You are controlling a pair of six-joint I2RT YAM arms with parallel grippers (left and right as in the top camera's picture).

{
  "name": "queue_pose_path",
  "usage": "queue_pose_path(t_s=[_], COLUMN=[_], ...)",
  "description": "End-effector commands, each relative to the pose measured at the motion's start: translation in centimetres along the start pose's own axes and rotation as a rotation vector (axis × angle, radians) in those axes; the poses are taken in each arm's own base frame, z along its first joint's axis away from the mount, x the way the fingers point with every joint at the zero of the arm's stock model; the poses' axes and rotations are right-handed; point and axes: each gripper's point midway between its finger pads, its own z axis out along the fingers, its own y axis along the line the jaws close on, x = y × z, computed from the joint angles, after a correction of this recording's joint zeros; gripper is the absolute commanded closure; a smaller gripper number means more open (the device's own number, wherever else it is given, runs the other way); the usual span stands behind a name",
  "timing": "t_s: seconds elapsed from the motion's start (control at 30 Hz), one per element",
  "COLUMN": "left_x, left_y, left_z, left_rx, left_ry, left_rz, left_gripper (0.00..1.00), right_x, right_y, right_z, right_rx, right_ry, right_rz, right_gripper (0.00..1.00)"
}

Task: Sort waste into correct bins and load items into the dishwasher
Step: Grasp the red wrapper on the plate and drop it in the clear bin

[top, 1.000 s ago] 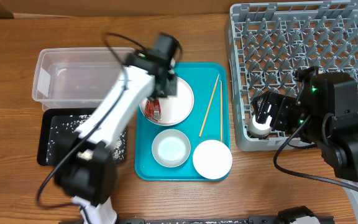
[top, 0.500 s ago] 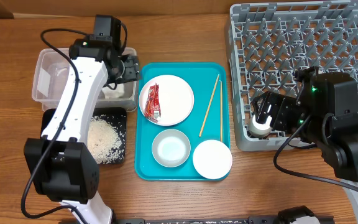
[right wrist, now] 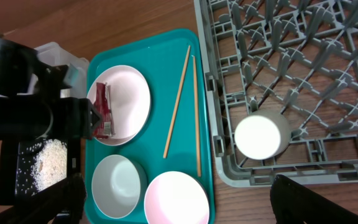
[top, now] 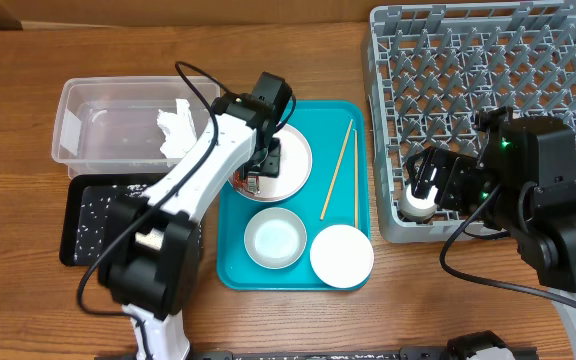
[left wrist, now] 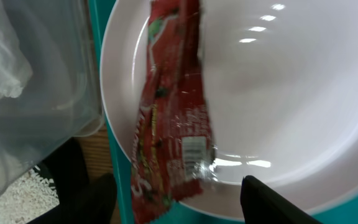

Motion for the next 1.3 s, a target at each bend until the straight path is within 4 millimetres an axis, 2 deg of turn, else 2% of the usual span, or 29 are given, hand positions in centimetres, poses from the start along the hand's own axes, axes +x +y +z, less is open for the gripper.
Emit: queue_pose_path(t_s=[0.0,0.07,0.1,0.17,0.27,0.4,0.47,0.57,0.67,0.73,0.77,0.8,0.83,0.87,0.9,0.93,0.97,1.0,1.07,1.17,1.27], left_x=[0.6,1.0,1.3,1.9,1.3,-1.1,-2.5,-4.1,-4.8,-4.7,-4.6,-4.6,-4.7,-4.9,-5.2,-5.4,-5.5,-5.4,-5.3,-4.9,-4.1], left_y=[1.3,1.1,1.0,0.5,0.3,1.5,2.7,5.4,9.2,10.9,11.8,12.5,13.1,13.7,13.9,13.9,13.7,13.5,13.3,12.7,11.3], left_z=[2.8,3.8,4.1,4.3,2.5,-3.2,-6.4,-9.3,-9.5,-8.5,-7.6,-6.8,-6.1,-5.3,-4.6,-4.1,-4.0,-4.0,-5.1,-7.8,-11.8], left_rx=[-0.077,-0.082,-0.077,-0.054,-0.021,0.012,0.038,0.058,0.019,0.002,-0.011,-0.019,-0.025,-0.029,-0.014,0.015,0.047,0.075,0.108,0.137,0.169], left_ry=[0.052,0.081,0.098,0.130,0.119,0.021,-0.058,-0.161,-0.186,-0.161,-0.141,-0.123,-0.112,-0.104,-0.097,-0.089,-0.084,-0.079,-0.083,-0.108,-0.173], left_rz=[-0.048,-0.041,-0.038,-0.037,-0.047,-0.084,-0.117,-0.183,-0.267,-0.301,-0.319,-0.337,-0.351,-0.365,-0.358,-0.333,-0.311,-0.292,-0.266,-0.252,-0.199], left_gripper=[0.36,0.42,0.55,0.96,0.96,0.96,0.96,0.96,0.96,0.96,0.93,0.77,0.48,0.28,0.22,0.20,0.23,0.31,0.39,0.40,0.40], right_x=[-0.7,-0.7,-0.7,-0.7,-0.6,-0.6,-0.6,-0.6,-0.6,-0.6,-0.6,-0.7,-0.7,-0.7,-0.7,-0.7,-0.7,-0.7,-0.6,-0.6,-0.6], right_y=[0.2,0.2,0.1,0.1,0.1,0.1,0.1,0.1,0.1,0.1,0.1,0.1,0.1,0.1,0.2,0.2,0.2,0.2,0.1,0.1,0.1], right_z=[-0.6,-0.6,-0.6,-0.6,-0.6,-0.6,-0.6,-0.6,-0.6,-0.6,-0.6,-0.6,-0.6,-0.6,-0.6,-0.6,-0.6,-0.6,-0.6,-0.6,-0.6], right_rx=[-0.002,-0.002,-0.002,-0.001,-0.001,-0.001,0.000,0.000,-0.001,-0.001,-0.001,-0.001,-0.001,-0.001,-0.002,-0.002,-0.002,-0.002,-0.001,0.000,-0.001], right_ry=[-0.028,-0.028,-0.029,-0.028,-0.028,-0.028,-0.027,-0.026,-0.027,-0.027,-0.028,-0.028,-0.028,-0.029,-0.029,-0.030,-0.030,-0.029,-0.027,-0.026,-0.027], right_rz=[-0.004,-0.004,-0.004,-0.004,-0.004,-0.004,-0.004,-0.004,-0.004,-0.004,-0.004,-0.004,-0.004,-0.004,-0.005,-0.005,-0.004,-0.004,-0.004,-0.004,-0.004], right_gripper=[0.04,0.04,0.04,0.04,0.04,0.04,0.04,0.04,0.04,0.04,0.04,0.04,0.04,0.04,0.04,0.04,0.04,0.04,0.04,0.01,0.00])
